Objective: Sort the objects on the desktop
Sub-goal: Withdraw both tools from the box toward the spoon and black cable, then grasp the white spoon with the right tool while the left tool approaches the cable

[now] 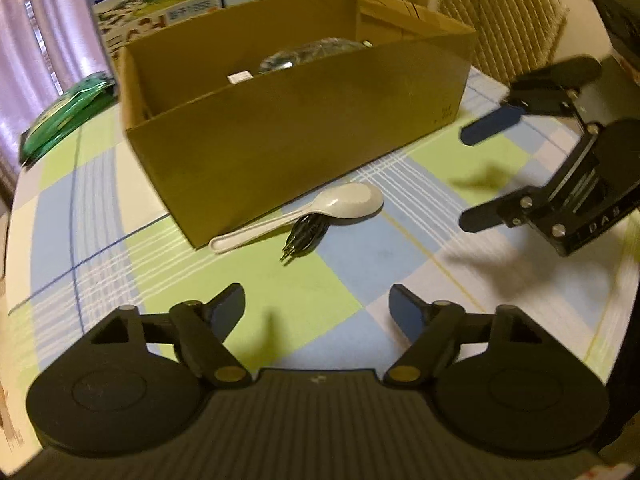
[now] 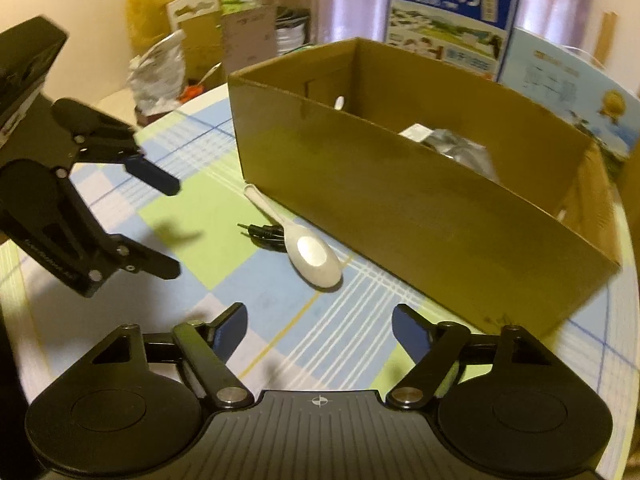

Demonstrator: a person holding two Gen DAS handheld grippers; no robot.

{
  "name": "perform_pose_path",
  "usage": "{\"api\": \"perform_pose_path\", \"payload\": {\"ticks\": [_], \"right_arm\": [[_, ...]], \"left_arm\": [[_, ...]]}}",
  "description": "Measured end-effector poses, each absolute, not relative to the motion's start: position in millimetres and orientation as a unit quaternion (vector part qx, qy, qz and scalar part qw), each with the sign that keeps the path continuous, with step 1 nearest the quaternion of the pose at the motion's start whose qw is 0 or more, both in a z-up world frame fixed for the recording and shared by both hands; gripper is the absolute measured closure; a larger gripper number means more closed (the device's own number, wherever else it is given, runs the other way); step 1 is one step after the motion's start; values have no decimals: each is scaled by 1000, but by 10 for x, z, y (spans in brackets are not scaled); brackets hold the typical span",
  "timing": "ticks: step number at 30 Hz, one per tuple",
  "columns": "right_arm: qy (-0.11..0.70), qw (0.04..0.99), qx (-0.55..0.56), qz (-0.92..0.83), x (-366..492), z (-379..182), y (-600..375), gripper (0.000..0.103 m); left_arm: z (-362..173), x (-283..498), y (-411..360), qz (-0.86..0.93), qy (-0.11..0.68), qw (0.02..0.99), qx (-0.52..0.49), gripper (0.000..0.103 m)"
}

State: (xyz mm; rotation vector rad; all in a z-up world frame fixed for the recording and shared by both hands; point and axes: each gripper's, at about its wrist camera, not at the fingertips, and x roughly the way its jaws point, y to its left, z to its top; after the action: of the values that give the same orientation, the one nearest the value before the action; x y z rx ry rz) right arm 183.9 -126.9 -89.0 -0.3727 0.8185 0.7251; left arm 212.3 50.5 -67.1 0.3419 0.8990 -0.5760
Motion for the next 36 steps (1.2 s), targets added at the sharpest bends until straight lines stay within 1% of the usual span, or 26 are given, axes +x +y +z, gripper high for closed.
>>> {"api": "perform_pose_path", "payload": {"ticks": [6, 8, 16, 20, 23, 24, 26, 29, 32, 33, 35, 36], "right_arm": [[385, 823, -202, 364, 2046, -1108, -1147, 34], [386, 819, -203, 374, 2100, -1168, -1111, 35], [374, 812, -225, 386, 2214, -1350, -1007, 39], [375, 812, -223, 388, 2278, -1393, -1004, 40], [376, 811, -222, 389, 2308, -1420, -981, 42], [375, 812, -221, 390, 2316, -1429, -976, 43], [376, 811, -220, 391, 2339, -1449, -960, 46], [374, 812, -214, 393, 2369, -1462, -954, 53], [374, 812, -209, 396, 2391, -1465, -952, 60], [375, 812, -207, 396, 2393, -1464, -953, 66], [376, 812, -208, 395, 2364, -1458, -953, 66], [376, 812, -210, 395, 2348, -1459, -982, 67]], "left_arm": [[-827, 2326, 417, -306, 421, 837, 171, 34], [-854, 2391, 398, -311, 423, 835, 168, 42], [-960, 2571, 372, -325, 412, 831, 184, 45], [-1009, 2622, 375, -332, 410, 829, 183, 51], [-1034, 2634, 363, -339, 406, 829, 183, 52], [-1056, 2640, 353, -341, 405, 828, 184, 52], [-1097, 2660, 334, -341, 406, 827, 188, 58], [-1127, 2676, 320, -342, 407, 826, 186, 62], [-1135, 2675, 312, -344, 407, 826, 183, 68], [-1136, 2673, 310, -344, 407, 826, 183, 69], [-1132, 2662, 303, -342, 410, 826, 183, 77], [-1129, 2652, 299, -340, 411, 826, 185, 79]]}}
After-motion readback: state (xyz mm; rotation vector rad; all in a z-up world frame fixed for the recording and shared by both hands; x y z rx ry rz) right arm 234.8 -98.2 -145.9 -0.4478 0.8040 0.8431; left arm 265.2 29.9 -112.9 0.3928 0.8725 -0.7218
